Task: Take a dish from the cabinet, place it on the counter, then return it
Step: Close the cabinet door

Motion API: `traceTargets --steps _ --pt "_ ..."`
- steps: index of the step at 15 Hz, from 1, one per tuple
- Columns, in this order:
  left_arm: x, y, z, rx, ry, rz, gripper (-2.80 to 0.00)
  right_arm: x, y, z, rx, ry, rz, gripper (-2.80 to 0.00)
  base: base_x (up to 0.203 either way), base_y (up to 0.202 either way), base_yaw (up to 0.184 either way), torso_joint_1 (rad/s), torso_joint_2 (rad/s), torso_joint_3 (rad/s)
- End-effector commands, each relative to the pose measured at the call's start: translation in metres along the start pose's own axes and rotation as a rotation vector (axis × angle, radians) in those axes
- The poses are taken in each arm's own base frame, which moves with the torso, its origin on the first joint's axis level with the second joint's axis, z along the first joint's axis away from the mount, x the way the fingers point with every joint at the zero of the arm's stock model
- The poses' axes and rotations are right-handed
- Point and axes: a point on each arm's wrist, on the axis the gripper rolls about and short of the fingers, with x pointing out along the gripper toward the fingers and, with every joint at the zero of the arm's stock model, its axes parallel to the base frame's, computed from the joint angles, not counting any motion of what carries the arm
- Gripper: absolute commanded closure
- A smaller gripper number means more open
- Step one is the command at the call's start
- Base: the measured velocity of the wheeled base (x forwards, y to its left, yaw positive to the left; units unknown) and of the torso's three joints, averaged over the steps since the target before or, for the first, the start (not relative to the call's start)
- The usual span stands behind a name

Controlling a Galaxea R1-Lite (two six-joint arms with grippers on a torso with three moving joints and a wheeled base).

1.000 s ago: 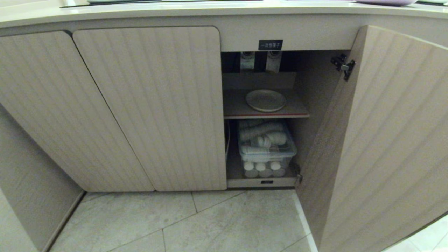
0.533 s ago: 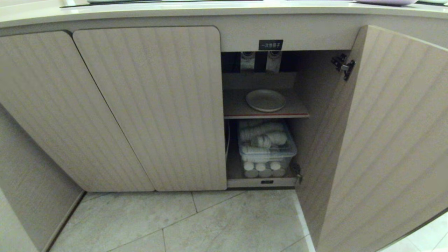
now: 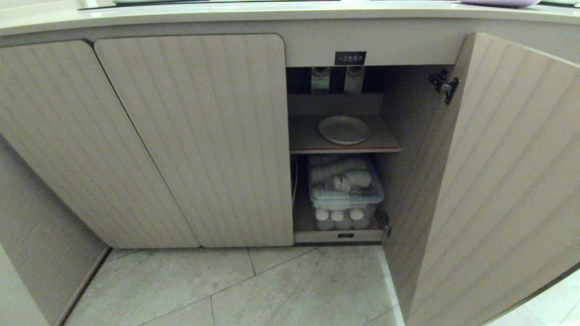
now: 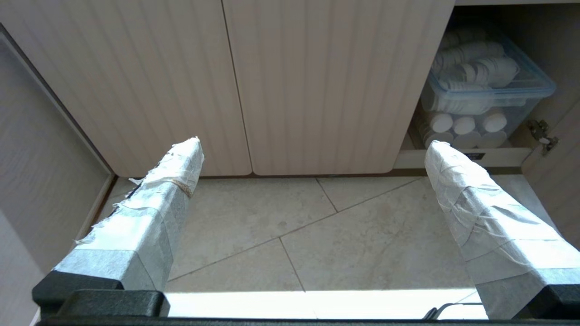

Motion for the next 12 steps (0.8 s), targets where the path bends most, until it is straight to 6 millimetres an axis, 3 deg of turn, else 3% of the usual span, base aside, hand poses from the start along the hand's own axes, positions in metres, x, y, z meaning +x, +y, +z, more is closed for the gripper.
traceTargets --steps 1,12 --pt "0.0 0.0 0.0 0.0 0.0 0.0 -2.8 0.002 0.0 -0.004 0.001 0.005 0.009 0.0 0.0 0.0 0.0 0.0 0.0 0.0" --pt "0.0 0.0 0.0 0.0 0.0 0.0 -2.8 0.017 0.007 -0.015 0.089 0.02 0.09 0.0 0.0 0.0 0.0 0.0 0.0 0.0"
